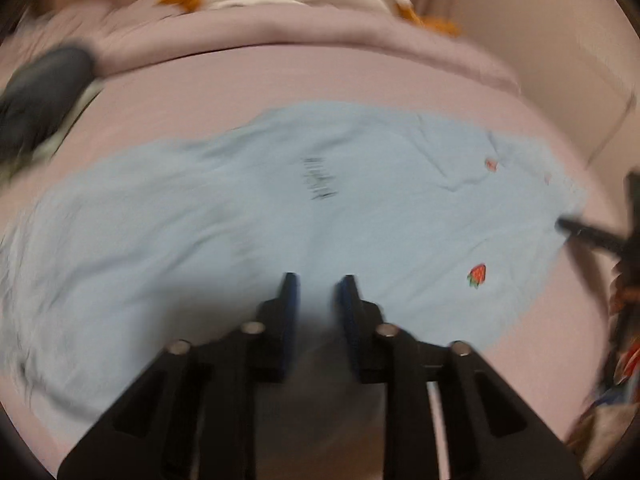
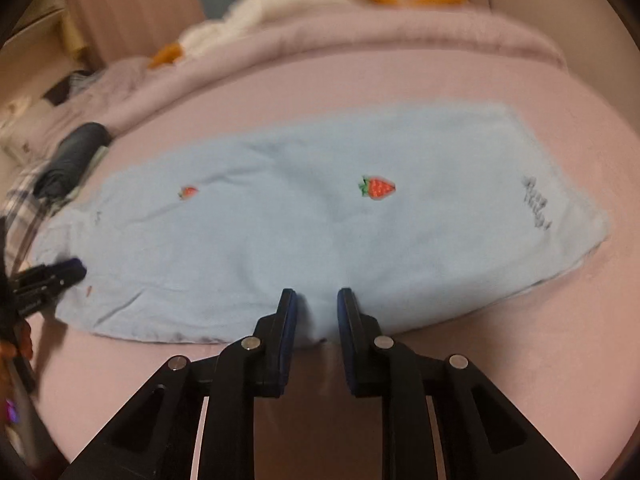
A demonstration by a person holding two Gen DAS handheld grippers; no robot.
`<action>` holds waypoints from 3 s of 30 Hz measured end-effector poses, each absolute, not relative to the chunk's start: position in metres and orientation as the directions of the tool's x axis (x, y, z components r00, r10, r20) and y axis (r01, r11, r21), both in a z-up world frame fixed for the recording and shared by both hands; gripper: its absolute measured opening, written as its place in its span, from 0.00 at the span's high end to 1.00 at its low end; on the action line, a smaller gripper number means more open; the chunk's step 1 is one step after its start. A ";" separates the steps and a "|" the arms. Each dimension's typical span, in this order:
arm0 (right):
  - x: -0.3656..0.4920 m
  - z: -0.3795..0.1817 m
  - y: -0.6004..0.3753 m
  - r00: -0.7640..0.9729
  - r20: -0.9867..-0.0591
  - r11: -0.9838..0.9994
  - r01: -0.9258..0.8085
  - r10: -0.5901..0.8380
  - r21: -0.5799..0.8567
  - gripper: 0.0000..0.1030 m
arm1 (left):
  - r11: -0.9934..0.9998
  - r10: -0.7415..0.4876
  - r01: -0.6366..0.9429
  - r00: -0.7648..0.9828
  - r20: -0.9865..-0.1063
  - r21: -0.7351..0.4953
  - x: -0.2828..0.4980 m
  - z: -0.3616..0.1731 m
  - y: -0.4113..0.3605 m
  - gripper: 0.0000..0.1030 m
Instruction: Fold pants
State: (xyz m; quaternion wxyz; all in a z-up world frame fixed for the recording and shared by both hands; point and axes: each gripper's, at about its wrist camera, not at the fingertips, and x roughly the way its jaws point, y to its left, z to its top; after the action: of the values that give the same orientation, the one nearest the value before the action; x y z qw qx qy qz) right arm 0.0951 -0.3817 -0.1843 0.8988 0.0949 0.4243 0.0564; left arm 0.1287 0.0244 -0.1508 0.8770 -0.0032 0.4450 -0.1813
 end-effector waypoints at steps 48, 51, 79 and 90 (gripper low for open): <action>0.072 -0.208 -0.545 0.800 -0.574 0.643 0.350 0.173 0.681 0.99 | 0.728 -0.669 0.396 0.235 -0.705 -0.559 0.177 -0.171 -0.169 0.66; 0.078 -0.213 -0.545 0.795 -0.580 0.636 0.357 0.178 0.684 1.00 | 0.713 -0.692 0.352 0.212 -0.690 -0.607 0.184 -0.172 -0.160 0.70; 0.081 -0.130 -0.188 0.793 -0.573 0.938 -0.327 0.207 -0.113 0.97 | 0.489 -0.840 0.144 0.345 -0.419 -0.860 0.179 -0.136 -0.068 0.87; 0.112 -0.163 -0.150 0.557 -0.713 0.869 -0.472 0.426 0.150 0.55 | 0.747 -0.610 0.050 0.448 -0.654 -0.663 0.172 -0.158 0.005 0.70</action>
State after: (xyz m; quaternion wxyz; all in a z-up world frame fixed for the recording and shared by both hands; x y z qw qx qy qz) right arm 0.1122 -0.1500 -0.1633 0.8818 -0.0294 0.3959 0.2546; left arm 0.1719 0.0049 -0.1576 0.8001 -0.2896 0.4833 -0.2061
